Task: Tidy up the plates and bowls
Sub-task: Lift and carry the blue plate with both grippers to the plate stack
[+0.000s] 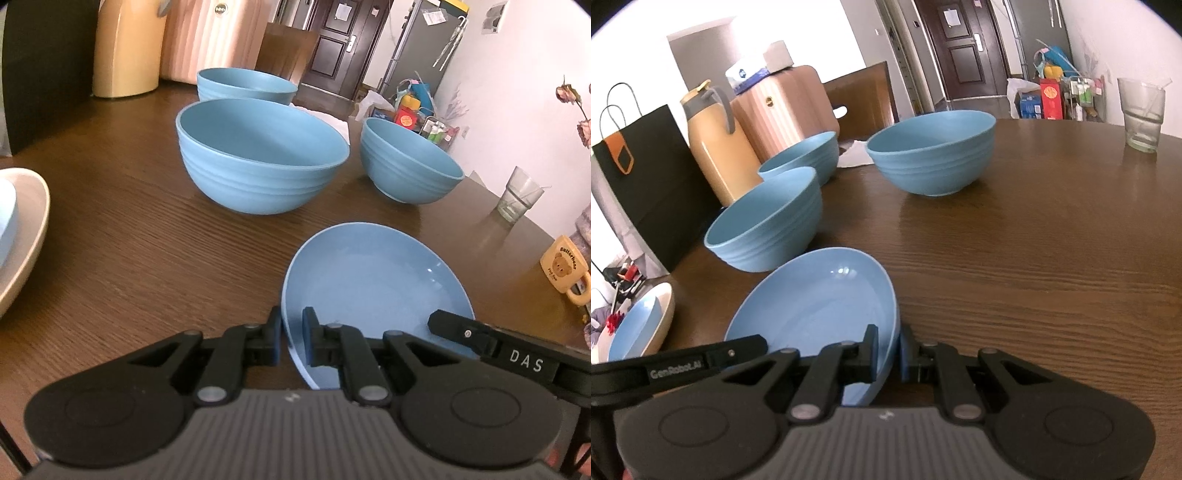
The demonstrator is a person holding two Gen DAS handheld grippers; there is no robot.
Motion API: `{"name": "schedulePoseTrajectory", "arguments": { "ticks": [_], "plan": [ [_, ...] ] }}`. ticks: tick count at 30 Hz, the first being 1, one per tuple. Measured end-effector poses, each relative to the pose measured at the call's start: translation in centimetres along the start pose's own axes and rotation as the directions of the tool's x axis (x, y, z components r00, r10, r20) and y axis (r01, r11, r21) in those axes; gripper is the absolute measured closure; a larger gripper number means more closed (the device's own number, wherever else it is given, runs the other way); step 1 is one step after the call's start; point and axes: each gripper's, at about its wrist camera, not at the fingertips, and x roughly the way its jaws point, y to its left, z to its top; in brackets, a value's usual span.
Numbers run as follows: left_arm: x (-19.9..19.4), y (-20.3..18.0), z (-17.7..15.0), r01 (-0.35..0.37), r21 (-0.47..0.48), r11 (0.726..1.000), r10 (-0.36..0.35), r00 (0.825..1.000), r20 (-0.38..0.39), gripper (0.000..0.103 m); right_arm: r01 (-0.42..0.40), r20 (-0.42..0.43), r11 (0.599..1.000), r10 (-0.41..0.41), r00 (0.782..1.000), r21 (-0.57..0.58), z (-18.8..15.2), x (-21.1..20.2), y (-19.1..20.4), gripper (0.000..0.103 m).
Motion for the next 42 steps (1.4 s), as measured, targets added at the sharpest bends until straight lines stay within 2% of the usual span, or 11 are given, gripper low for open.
{"name": "schedulePoseTrajectory", "arguments": {
  "ticks": [15,31,42],
  "plan": [
    [-2.9,1.1,0.3,-0.016,0.031,0.999,0.015,1.000,0.028,0.091,0.000,0.015,1.000,0.000,1.000,-0.014,-0.6,-1.5,2.6,0.093],
    [-7.4,4.4,0.7,-0.018,-0.018,1.000,0.019,0.997,0.074,0.091,-0.020,0.031,0.999,0.021,0.999,-0.043,0.0,-3.3,8.1,0.092],
    [-10.3,8.0,1.1,-0.042,-0.057,0.997,0.047,0.994,0.100,0.091,-0.050,0.021,0.995,0.052,0.998,-0.084,0.1,-2.9,12.5,0.092]
  ]
}}
